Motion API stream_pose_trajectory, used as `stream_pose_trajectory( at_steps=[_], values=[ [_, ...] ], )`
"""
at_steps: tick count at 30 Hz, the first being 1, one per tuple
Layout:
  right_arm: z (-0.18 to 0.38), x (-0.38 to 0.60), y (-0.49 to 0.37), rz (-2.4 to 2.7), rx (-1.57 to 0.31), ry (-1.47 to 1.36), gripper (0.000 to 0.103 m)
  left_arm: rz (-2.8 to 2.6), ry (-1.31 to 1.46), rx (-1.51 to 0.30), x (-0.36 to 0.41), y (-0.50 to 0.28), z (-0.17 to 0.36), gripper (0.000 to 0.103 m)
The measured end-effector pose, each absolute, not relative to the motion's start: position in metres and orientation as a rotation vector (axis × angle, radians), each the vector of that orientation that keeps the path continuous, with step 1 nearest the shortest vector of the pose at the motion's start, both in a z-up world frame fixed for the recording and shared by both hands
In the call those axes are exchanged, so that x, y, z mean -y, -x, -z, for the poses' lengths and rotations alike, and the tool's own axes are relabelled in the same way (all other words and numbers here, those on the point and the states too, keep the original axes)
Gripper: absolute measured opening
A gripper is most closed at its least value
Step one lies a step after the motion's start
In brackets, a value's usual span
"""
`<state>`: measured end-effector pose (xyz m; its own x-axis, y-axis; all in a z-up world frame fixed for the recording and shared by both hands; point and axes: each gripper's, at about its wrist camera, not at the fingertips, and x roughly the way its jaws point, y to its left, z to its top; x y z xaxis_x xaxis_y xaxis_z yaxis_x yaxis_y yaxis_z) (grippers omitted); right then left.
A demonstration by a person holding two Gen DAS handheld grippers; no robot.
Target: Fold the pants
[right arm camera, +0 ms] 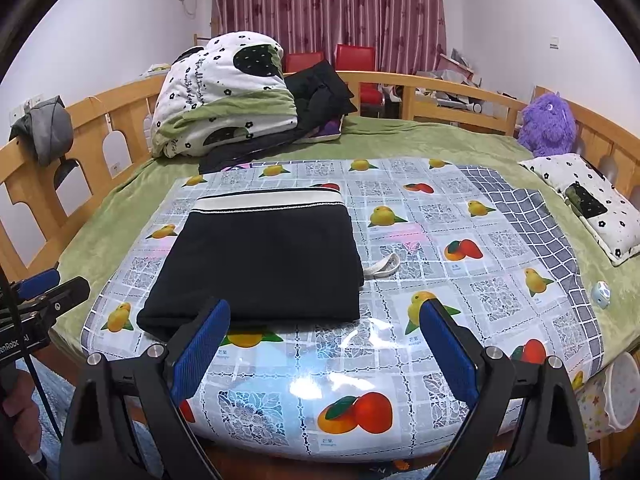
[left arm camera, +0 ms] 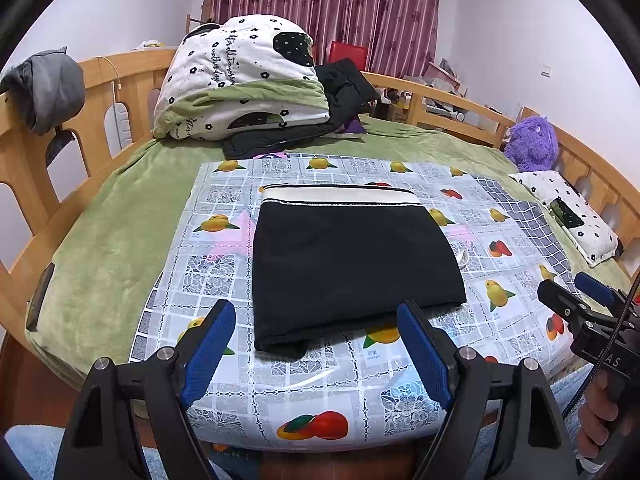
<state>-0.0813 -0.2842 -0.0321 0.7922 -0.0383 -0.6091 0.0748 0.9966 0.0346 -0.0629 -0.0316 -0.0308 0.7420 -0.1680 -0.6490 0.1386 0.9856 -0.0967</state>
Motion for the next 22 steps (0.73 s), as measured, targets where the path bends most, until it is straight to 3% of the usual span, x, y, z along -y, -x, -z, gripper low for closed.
stream_pose_trajectory(
  at_steps=[22],
  values=[
    [0.0331, 0.2822, 0.0837, 0.059, -0.642, -0.042, 0.094, 0.193, 0.047, -0.694, 0.0321, 0.0653, 0.0305, 0.082]
  ],
)
